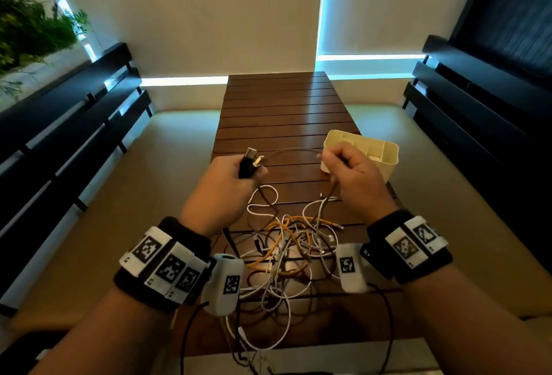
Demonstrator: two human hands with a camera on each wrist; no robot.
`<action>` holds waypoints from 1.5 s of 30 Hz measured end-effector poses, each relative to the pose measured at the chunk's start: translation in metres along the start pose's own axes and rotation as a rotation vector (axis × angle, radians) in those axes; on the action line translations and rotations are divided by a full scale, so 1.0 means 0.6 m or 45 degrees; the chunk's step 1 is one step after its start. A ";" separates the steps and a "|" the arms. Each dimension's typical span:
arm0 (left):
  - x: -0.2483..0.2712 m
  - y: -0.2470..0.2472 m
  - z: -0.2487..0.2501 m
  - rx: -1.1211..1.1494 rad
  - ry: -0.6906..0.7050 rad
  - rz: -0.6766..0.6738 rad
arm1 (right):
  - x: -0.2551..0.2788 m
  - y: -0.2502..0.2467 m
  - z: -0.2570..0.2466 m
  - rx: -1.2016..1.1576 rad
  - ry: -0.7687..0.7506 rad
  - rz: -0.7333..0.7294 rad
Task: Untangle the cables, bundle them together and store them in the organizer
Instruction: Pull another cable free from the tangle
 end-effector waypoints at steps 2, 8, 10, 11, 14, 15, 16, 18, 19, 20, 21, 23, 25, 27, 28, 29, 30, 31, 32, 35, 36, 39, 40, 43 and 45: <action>0.007 0.000 0.002 0.009 0.003 0.067 | -0.013 -0.015 -0.022 0.084 -0.122 0.052; 0.010 0.006 0.063 0.020 0.237 0.158 | -0.014 0.015 -0.064 0.166 -0.392 -0.090; 0.001 0.040 0.062 -0.053 0.248 -0.007 | -0.010 0.027 -0.082 0.146 -0.474 -0.119; -0.001 0.052 0.059 -0.067 0.242 -0.057 | -0.009 0.030 -0.088 0.135 -0.500 -0.118; -0.004 0.053 0.059 -0.016 0.235 0.006 | -0.006 0.025 -0.076 0.075 -0.429 -0.107; -0.003 0.046 0.065 0.008 0.236 0.050 | -0.002 0.025 -0.063 0.039 -0.349 -0.124; -0.002 0.037 0.070 0.044 0.241 0.098 | 0.003 0.029 -0.047 0.002 -0.250 -0.158; -0.001 0.015 0.083 0.145 0.242 0.194 | 0.020 0.047 -0.007 -0.098 -0.049 -0.242; -0.001 0.002 0.089 0.193 0.232 0.240 | 0.029 0.058 0.015 -0.153 0.028 -0.281; -0.001 -0.012 0.092 0.236 0.222 0.284 | 0.038 0.069 0.033 -0.200 0.082 -0.314; -0.001 -0.025 0.094 0.274 0.214 0.314 | 0.044 0.076 0.050 -0.218 0.115 -0.331; 0.000 -0.038 0.088 0.303 0.187 0.310 | 0.048 0.076 0.072 -0.172 0.147 -0.316; -0.002 -0.037 0.068 0.235 0.110 0.255 | 0.040 0.062 0.075 -0.141 0.166 -0.245; -0.005 -0.023 0.037 0.063 0.012 0.140 | 0.019 0.040 0.062 -0.131 0.135 -0.152; -0.003 -0.013 0.020 -0.045 -0.047 0.060 | 0.007 0.027 0.049 -0.133 0.096 -0.103; 0.000 -0.002 0.004 -0.146 -0.103 -0.030 | -0.004 0.016 0.034 -0.149 0.051 -0.050; 0.006 0.008 -0.009 -0.227 -0.147 -0.111 | -0.014 0.005 0.017 -0.185 0.008 0.004; 0.011 0.013 -0.017 -0.283 -0.172 -0.159 | -0.023 -0.004 0.000 -0.227 -0.042 0.050; 0.014 0.013 -0.019 -0.304 -0.181 -0.169 | -0.028 -0.011 -0.018 -0.254 -0.104 0.076; 0.009 -0.020 -0.001 -0.158 -0.111 0.074 | -0.032 -0.007 -0.057 -0.151 -0.300 0.002; 0.008 -0.033 0.011 -0.101 -0.072 0.174 | -0.030 0.003 -0.062 -0.092 -0.328 -0.059; 0.007 -0.032 0.050 -0.093 0.086 0.195 | -0.018 0.034 -0.056 -0.058 -0.300 -0.171; 0.006 -0.017 0.056 -0.124 0.107 0.132 | -0.014 0.039 -0.057 -0.076 -0.295 -0.180; 0.006 0.027 0.047 -0.205 0.117 -0.040 | -0.006 0.041 -0.070 -0.109 -0.319 -0.190; 0.008 0.036 0.041 -0.180 0.126 -0.062 | -0.002 0.033 -0.074 -0.092 -0.326 -0.201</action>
Point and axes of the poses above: each hand's wrist, its own x-axis away from the middle knuckle, its own y-axis out of the palm, z = x × y, the point moved 8 cm from there along -x, towards the middle knuckle, and after that the axes turned 5 degrees about -y, right-handed, at the moved point
